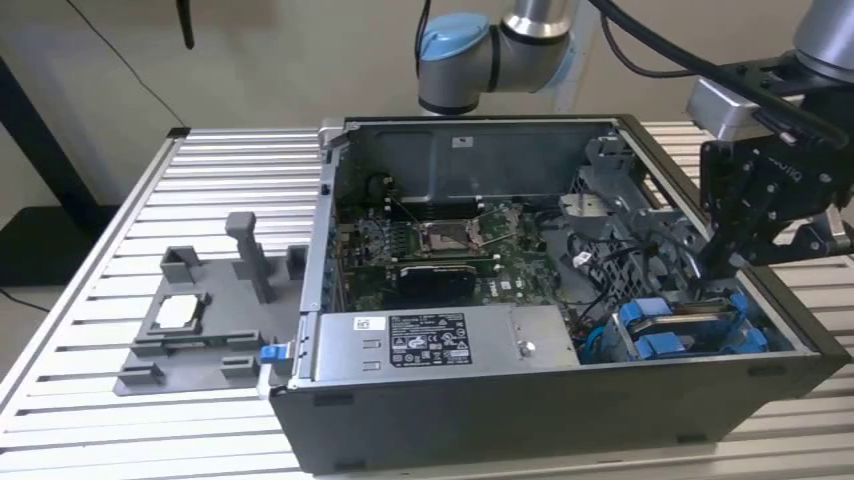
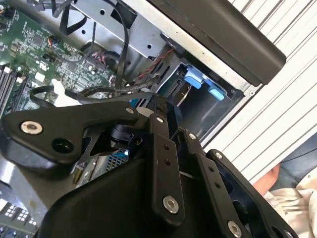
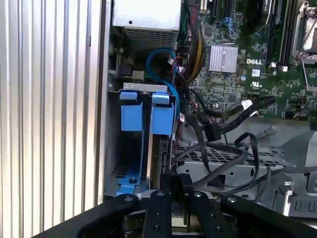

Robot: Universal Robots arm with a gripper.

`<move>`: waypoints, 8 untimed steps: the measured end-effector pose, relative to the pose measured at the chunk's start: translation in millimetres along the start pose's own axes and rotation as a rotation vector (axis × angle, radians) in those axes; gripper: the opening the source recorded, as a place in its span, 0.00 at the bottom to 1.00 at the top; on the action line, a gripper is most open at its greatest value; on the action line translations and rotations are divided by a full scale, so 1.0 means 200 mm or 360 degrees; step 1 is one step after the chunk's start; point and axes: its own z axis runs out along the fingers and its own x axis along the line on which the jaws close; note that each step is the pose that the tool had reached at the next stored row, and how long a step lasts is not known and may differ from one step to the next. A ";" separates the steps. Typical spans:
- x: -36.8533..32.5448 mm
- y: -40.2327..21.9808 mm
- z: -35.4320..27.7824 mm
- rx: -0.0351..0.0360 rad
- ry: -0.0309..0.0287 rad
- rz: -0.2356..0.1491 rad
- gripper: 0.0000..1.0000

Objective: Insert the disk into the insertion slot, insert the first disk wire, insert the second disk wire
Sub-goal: 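Insert the first disk wire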

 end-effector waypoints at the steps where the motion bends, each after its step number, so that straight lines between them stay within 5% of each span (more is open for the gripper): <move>1: 0.004 -0.005 0.003 -0.0011 -0.00007 0.0000 0.19; 3: 0.008 -0.010 0.011 -0.0021 -0.00020 0.0001 0.19; 8: 0.014 -0.010 0.033 -0.0023 -0.00016 0.0033 0.19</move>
